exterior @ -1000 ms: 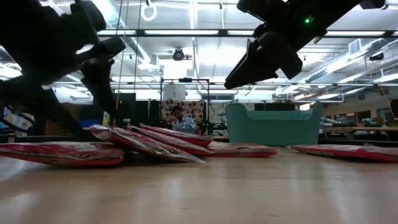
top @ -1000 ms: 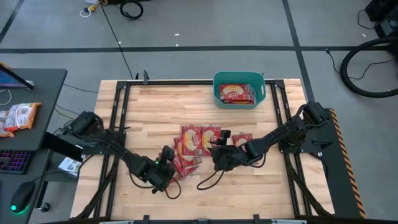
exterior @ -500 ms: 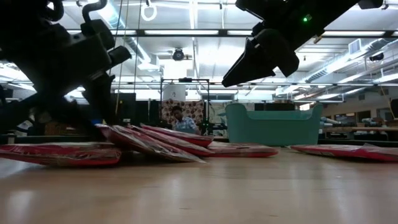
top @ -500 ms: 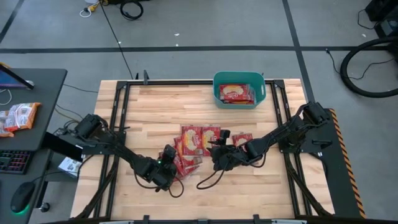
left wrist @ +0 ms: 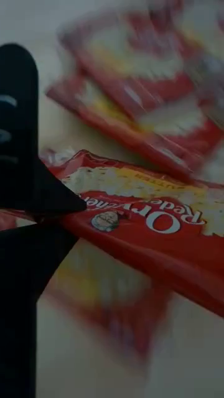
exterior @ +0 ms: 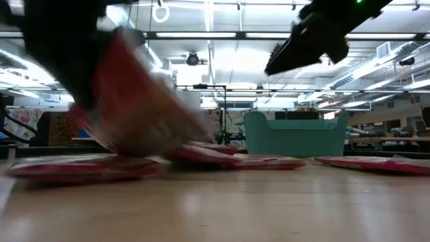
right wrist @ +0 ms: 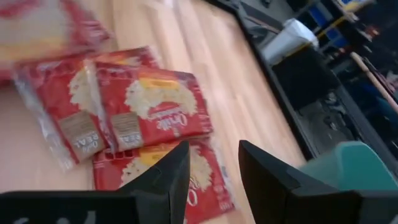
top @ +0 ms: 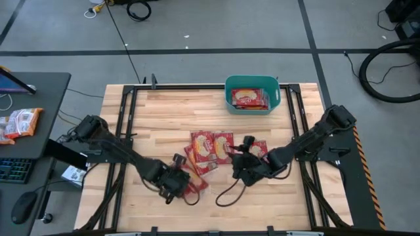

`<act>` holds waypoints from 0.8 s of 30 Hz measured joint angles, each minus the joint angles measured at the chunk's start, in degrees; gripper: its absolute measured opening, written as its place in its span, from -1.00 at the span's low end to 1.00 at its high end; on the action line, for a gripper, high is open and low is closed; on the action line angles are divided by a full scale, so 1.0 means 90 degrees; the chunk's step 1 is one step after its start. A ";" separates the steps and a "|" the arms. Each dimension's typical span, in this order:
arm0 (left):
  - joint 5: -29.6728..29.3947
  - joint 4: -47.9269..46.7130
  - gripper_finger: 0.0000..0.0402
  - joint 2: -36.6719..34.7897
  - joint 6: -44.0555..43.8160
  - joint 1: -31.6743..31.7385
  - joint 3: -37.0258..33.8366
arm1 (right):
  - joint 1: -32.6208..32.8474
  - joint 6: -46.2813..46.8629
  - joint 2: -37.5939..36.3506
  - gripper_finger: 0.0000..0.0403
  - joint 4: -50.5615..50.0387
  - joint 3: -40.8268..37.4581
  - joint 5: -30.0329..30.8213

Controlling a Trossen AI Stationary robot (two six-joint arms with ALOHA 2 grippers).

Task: Sort popcorn bags into baskets
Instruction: Put the popcorn bag into the green bin

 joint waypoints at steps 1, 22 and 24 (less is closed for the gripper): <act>0.0481 -0.0118 -0.88 -0.0065 -0.0045 0.0097 0.0209 | 0.0071 0.0210 -0.0106 -0.30 -0.0231 0.0000 0.0109; -0.0103 0.1538 -0.88 -0.0055 0.1177 0.2696 0.1246 | 0.0621 0.1968 -0.0329 -0.30 -0.1725 0.0000 0.2712; -0.0202 0.1877 -0.88 0.0019 0.1273 0.2931 0.1246 | 0.0655 0.2206 -0.0331 -0.30 -0.2030 0.0000 0.2768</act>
